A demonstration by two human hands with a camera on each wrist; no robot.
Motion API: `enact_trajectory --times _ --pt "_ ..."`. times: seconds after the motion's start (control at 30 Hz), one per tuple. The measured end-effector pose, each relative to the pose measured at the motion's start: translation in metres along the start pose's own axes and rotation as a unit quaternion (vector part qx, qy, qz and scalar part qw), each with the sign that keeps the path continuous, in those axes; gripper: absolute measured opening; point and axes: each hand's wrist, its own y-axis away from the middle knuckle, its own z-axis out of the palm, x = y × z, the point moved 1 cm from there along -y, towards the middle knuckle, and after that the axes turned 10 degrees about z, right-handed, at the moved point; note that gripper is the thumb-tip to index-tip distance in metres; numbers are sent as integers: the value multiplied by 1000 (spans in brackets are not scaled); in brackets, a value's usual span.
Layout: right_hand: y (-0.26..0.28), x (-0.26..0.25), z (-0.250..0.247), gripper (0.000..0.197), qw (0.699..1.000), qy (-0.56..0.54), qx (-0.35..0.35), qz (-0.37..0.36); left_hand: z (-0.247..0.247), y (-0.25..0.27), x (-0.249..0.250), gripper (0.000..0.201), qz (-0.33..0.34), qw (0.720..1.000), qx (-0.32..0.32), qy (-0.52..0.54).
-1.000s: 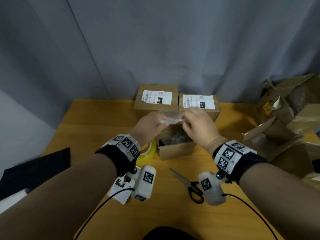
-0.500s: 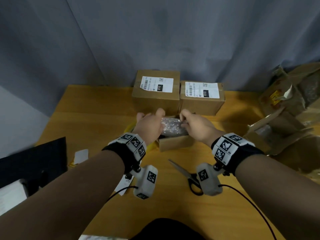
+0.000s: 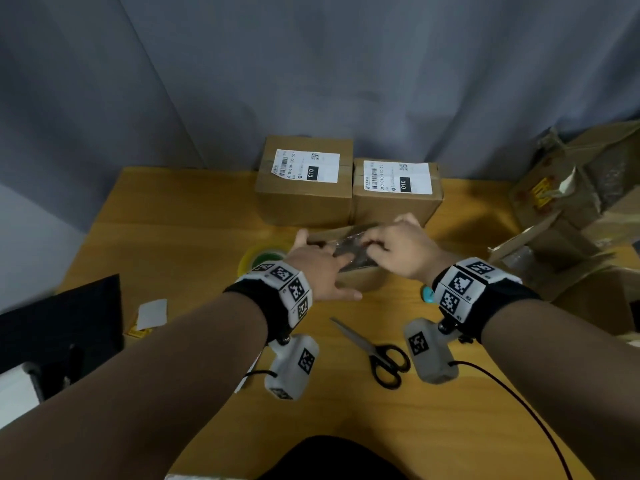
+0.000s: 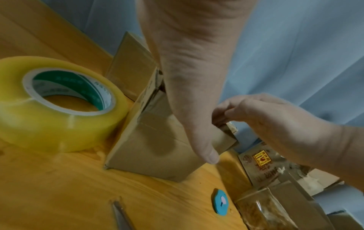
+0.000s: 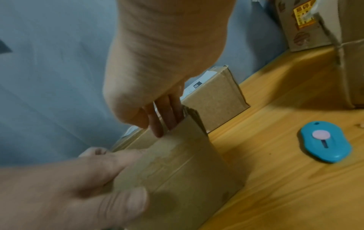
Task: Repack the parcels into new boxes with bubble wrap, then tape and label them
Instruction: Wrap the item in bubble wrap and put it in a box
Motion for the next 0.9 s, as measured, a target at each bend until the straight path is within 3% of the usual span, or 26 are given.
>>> enact_trajectory --times 0.13,0.3,0.4,0.5,0.57,0.63,0.8,0.9 --pt "0 3 16 38 993 59 -107 2 -1 -12 -2 82 -31 999 -42 7" --pt "-1 0 31 46 981 56 -176 56 -9 -13 -4 74 -43 993 -104 27" --pt "-1 -9 25 44 978 41 -198 54 -10 -5 -5 63 -10 998 -54 10" --pt "2 -15 27 40 979 60 -185 56 -8 9 -8 54 -12 998 51 -41" --pt "5 -17 34 41 980 86 -170 62 -3 16 -10 55 -12 995 83 -53" --pt "8 -17 38 45 977 109 -169 66 2 17 -11 58 -2 997 63 -44" --pt "11 -16 30 51 981 80 -164 66 5 7 -10 69 -15 998 -57 -27" --pt "14 -11 24 46 994 71 -63 55 4 12 -14 65 -11 1000 24 1"
